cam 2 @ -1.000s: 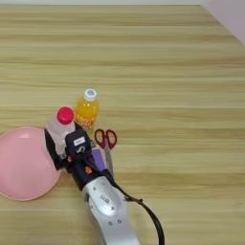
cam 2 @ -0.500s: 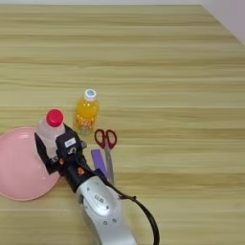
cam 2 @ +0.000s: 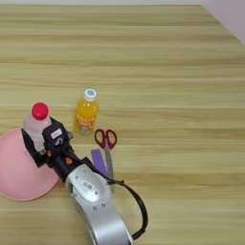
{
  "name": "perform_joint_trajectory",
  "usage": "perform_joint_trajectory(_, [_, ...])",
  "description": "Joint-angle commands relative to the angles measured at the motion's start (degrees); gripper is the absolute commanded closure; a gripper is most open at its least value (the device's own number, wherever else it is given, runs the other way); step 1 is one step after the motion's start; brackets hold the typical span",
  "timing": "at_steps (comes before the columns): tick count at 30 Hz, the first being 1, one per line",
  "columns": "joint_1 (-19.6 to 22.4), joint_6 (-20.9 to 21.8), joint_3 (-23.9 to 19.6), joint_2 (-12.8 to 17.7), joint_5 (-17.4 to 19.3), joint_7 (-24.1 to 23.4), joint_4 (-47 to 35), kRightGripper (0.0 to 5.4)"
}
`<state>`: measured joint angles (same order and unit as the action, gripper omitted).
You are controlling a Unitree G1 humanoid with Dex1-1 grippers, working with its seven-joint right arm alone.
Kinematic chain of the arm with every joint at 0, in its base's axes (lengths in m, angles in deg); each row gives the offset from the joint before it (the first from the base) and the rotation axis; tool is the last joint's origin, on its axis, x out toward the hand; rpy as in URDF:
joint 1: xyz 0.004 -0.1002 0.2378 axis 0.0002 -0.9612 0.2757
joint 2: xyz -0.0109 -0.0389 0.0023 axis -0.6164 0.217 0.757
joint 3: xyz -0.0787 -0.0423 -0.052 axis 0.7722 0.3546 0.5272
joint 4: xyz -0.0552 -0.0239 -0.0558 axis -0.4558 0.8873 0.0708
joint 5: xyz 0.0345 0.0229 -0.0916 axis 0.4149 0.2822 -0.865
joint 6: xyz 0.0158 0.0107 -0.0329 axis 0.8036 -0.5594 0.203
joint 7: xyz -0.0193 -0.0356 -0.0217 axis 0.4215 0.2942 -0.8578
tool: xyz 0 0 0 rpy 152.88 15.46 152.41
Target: Move the objects on the table
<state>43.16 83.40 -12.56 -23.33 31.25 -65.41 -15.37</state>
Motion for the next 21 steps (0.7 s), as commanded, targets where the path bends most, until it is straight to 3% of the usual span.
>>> perform_joint_trajectory(1, [4.29,2.08,0.90,-1.73,-0.23,-0.37,-1.55,2.18])
perform_joint_trajectory(21, [5.99,2.89,1.15,-1.24,-1.33,0.21,8.12,2.18])
